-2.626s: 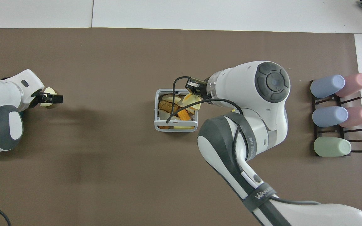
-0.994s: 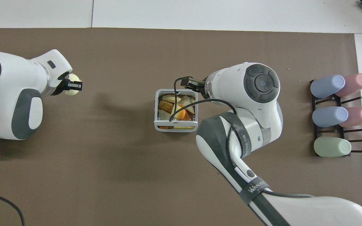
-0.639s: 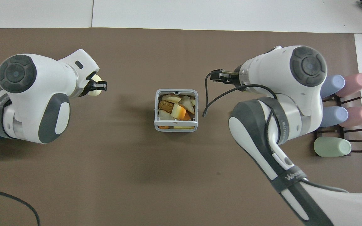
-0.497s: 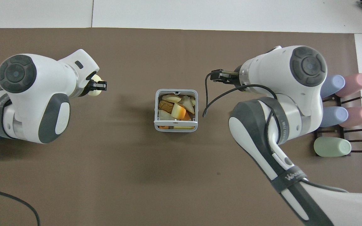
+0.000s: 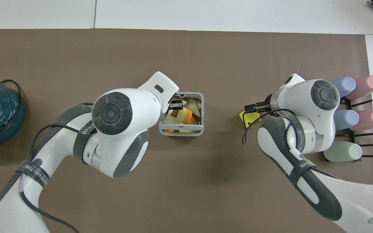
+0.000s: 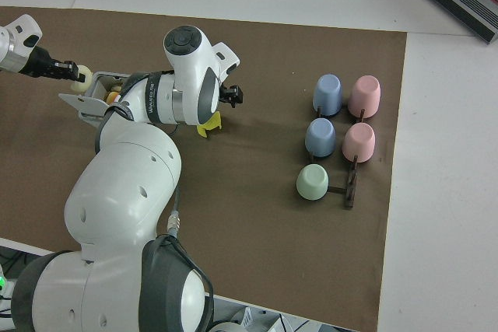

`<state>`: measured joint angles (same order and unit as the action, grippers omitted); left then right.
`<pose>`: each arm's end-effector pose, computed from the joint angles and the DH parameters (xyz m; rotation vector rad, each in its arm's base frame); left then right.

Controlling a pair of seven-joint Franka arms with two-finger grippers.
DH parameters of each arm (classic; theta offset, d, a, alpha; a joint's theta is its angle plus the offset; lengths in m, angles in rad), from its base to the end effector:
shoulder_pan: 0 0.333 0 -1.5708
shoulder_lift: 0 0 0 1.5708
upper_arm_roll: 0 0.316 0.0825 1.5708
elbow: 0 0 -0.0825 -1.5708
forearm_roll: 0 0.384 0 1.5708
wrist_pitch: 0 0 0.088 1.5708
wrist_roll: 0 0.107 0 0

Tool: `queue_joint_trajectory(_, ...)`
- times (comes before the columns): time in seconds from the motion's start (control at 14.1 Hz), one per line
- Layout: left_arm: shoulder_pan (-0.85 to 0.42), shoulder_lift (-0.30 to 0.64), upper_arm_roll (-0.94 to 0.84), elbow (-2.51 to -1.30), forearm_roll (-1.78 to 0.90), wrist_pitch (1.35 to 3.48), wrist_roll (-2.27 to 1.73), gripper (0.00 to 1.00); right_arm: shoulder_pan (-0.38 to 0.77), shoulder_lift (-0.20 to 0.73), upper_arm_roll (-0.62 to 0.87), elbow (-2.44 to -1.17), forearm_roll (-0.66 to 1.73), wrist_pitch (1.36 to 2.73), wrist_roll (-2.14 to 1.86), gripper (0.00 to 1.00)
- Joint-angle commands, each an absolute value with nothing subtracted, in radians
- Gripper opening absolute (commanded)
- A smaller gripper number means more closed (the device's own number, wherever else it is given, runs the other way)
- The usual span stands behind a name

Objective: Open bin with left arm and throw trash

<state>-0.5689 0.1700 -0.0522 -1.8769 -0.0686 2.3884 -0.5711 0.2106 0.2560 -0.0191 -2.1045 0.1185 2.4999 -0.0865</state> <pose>0.5150 -0.3674 0.4566 2.8756 -0.0083 0.3585 0.5801 0.1119 0.3095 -3.0412 -0.2882 -0.2073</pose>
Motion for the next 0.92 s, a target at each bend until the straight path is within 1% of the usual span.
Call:
queue_joint_trajectory(0.0,-0.589,0.170,-0.034,-1.890,-0.086,2.425,-0.577,1.00,0.215,0.241,-0.011,-2.171,0.115,2.592,-0.140,1.00)
queue_joint_trajectory(0.21,-0.575,0.170,-0.032,-1.881,-0.084,2.410,-0.575,1.00,0.233,0.273,-0.009,-2.171,0.115,2.641,-0.143,1.00)
queue_joint_trajectory(0.28,-0.577,0.169,-0.032,-1.882,-0.084,2.401,-0.575,1.00,0.235,0.276,-0.009,-2.171,0.115,2.642,-0.147,0.91)
queue_joint_trajectory(0.35,-0.577,0.169,-0.032,-1.884,-0.084,2.395,-0.572,1.00,0.236,0.276,-0.009,-2.169,0.115,2.640,-0.159,0.52)
queue_joint_trajectory(0.43,-0.577,0.169,-0.032,-1.884,-0.084,2.395,-0.572,1.00,0.236,0.276,-0.009,-2.168,0.115,2.635,-0.161,0.17)
queue_joint_trajectory(0.5,-0.577,0.167,-0.031,-1.884,-0.084,2.382,-0.571,1.00,0.236,0.276,-0.009,-2.166,0.115,2.634,-0.155,0.05)
queue_joint_trajectory(0.57,-0.574,0.166,-0.026,-1.881,-0.077,2.347,-0.568,1.00,0.235,0.278,-0.009,-2.163,0.115,2.629,-0.152,0.00)
queue_joint_trajectory(0.71,-0.552,0.150,-0.003,-1.879,-0.046,2.263,-0.539,1.00,0.238,0.273,-0.009,-2.155,0.117,2.622,-0.062,0.00)
queue_joint_trajectory(0.78,-0.529,0.135,-0.002,-1.879,-0.029,2.209,-0.507,1.00,0.238,0.267,-0.009,-2.139,0.115,2.596,-0.029,0.00)
queue_joint_trajectory(0.85,-0.491,0.115,-0.002,-1.882,-0.025,2.135,-0.485,1.00,0.238,0.261,-0.009,-2.096,0.117,2.541,-0.017,0.00)
